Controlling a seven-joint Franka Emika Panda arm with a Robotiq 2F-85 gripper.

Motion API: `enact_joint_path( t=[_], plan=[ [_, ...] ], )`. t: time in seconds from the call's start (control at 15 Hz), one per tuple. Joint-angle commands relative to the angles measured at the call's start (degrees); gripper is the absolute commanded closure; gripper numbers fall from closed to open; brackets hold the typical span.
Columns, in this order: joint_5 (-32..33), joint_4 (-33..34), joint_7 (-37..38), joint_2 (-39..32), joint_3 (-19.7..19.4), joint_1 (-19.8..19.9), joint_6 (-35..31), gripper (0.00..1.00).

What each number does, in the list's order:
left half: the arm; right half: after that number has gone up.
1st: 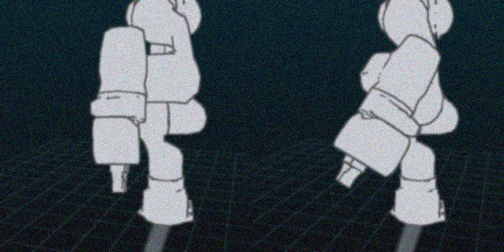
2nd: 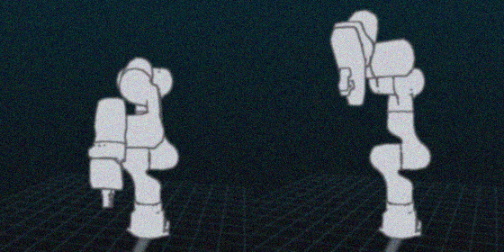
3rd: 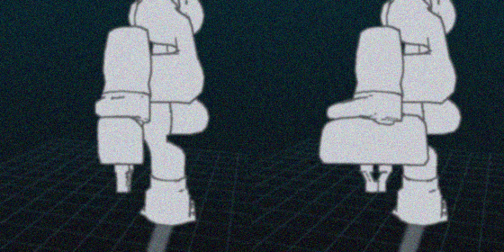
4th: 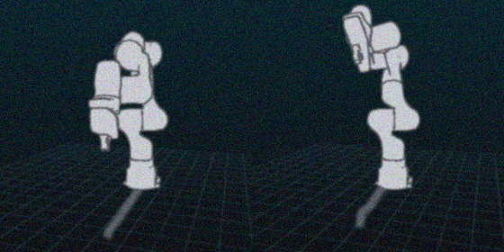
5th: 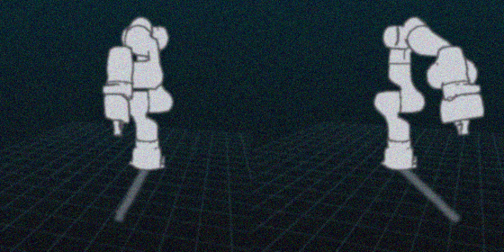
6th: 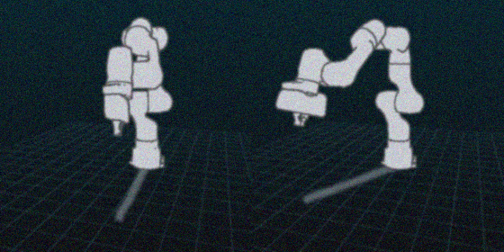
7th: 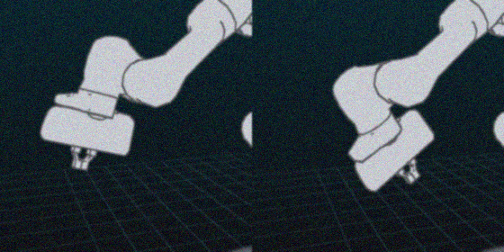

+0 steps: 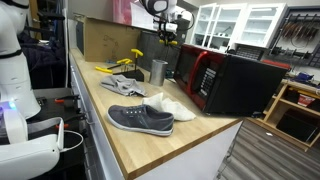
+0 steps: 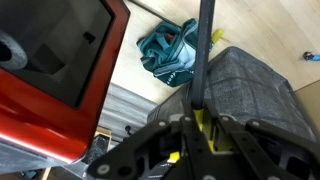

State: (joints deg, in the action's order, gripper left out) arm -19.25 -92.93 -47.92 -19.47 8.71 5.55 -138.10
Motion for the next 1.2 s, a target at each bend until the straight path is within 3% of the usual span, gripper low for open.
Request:
enact_joint_path(
  t=[0.0, 0.27, 0.53, 0.87, 0.93, 1.13],
  plan=[
    [-2.93, -0.08, -5.06, -1.09, 1.78, 1.0, -5.49, 0.96],
    [-8.74, -2.14, -10.22, 0.53, 5.51, 3.12, -9.77, 0.96],
    [-16.68, -5.98, -15.17, 5.3, 8.61, 4.95, -8.19, 0.96],
    [-25.51, -9.28, -21.96, 10.11, 6.25, 4.15, -8.14, 0.96],
    [-21.47, -6.12, -13.2, 6.9, 4.32, 1.35, -6.87, 0.85],
    [-22.54, -7.5, -13.84, 8.51, 3.4, 1.26, -6.83, 0.85]
  ],
)
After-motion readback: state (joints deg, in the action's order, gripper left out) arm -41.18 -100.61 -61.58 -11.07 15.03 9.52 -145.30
